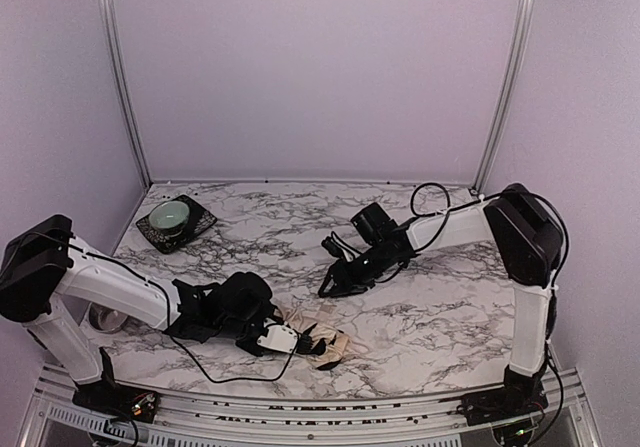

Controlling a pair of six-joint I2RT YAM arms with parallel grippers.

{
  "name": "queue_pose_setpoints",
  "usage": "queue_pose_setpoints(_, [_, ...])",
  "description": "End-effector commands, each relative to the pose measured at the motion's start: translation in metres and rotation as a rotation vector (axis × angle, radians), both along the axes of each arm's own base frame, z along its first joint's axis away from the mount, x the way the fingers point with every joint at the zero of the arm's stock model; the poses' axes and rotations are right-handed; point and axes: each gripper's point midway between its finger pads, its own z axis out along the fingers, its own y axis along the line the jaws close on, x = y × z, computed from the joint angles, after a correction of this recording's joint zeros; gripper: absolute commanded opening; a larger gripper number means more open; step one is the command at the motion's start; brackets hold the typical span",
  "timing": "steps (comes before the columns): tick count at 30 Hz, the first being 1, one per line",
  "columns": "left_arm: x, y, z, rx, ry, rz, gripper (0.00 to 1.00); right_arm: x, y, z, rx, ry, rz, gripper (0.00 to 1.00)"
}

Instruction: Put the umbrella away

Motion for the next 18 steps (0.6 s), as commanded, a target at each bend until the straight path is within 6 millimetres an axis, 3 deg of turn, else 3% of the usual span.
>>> queue_pose_setpoints(1, [-0.038, 0.100, -0.081, 0.402, 0.182, 0.011, 0.00, 0.001, 0.008, -0.007, 0.009, 0.147, -0.022, 0.43])
queue_pose_setpoints(4, [-0.041, 0.103, -0.070, 0.334, 0.218, 0.041, 0.00, 0.004, 0.015, -0.012, 0.014, 0.237, -0.046, 0.43])
queue_pose_setpoints(8, [-0.049, 0.107, -0.063, 0.295, 0.239, 0.028, 0.00, -0.006, 0.034, -0.011, 0.040, 0.307, 0.049, 0.43])
queue_pose_setpoints(12, [-0.044, 0.107, -0.069, 0.338, 0.243, 0.045, 0.00, -0.025, 0.042, -0.004, 0.114, 0.374, 0.171, 0.43])
queue_pose_setpoints(18, [-0.050, 0.119, -0.085, 0.413, 0.284, 0.080, 0.00, -0.038, 0.046, -0.010, 0.146, 0.418, 0.227, 0.40])
